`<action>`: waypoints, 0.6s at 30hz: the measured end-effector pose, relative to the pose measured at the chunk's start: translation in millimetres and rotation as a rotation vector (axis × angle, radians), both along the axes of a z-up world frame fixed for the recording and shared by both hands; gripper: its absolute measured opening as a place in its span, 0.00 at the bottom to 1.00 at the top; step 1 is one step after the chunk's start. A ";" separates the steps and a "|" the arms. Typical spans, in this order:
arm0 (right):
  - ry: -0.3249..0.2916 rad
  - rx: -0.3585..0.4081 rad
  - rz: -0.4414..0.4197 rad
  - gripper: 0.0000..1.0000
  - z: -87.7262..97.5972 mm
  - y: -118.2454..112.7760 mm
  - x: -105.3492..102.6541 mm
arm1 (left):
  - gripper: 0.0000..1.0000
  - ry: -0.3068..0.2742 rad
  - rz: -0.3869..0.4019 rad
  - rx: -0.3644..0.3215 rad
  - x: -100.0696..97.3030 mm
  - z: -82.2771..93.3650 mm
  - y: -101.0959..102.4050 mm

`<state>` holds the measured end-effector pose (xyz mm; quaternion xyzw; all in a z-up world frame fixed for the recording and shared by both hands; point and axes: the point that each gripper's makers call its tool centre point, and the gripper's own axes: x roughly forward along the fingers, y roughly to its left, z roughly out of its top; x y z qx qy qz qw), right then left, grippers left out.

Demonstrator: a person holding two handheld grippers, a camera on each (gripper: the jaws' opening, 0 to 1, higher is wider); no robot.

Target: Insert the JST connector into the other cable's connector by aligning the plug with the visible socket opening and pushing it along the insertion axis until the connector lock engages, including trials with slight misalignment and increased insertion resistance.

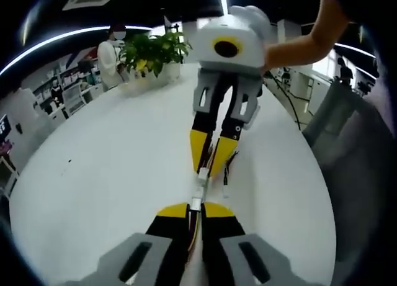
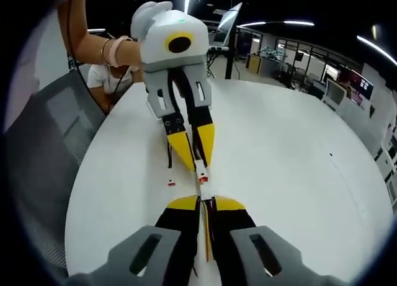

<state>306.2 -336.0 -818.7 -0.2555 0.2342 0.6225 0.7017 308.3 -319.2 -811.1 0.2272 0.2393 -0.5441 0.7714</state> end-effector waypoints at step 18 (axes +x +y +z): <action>0.016 -0.017 0.030 0.04 -7.3 4.5 -3.8 | 0.00 -0.004 -0.042 0.013 -4.9 -6.8 -3.3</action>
